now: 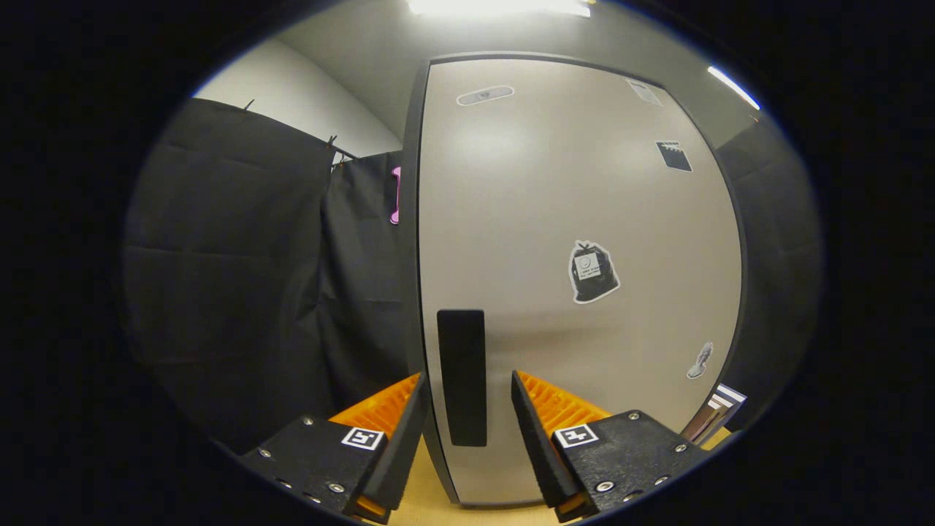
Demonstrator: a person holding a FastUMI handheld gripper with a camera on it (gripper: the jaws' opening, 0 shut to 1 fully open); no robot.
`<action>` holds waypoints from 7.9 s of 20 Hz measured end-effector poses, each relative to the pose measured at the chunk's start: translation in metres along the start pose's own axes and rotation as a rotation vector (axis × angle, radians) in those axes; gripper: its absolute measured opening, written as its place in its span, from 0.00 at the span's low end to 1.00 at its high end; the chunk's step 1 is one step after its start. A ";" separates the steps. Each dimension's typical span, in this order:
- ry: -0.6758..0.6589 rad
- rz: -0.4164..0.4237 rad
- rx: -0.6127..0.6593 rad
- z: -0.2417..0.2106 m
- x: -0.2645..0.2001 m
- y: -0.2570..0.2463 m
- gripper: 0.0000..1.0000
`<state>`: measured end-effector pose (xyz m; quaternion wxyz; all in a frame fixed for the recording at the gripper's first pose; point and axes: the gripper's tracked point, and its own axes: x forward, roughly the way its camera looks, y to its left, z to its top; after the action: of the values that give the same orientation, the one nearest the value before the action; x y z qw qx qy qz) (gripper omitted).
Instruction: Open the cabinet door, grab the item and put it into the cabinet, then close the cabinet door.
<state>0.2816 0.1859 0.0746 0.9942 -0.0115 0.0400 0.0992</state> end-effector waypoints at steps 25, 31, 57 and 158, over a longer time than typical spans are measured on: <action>0.105 0.177 -0.007 0.000 -0.054 0.002 0.20; 0.092 0.214 -0.014 0.003 -0.079 -0.010 0.20; -0.016 -0.355 -0.017 0.014 -0.150 -0.156 0.05; 0.163 0.051 -0.010 -0.050 0.217 0.051 0.51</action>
<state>0.4794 0.2765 0.0064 0.9847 -0.0235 0.1204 0.1234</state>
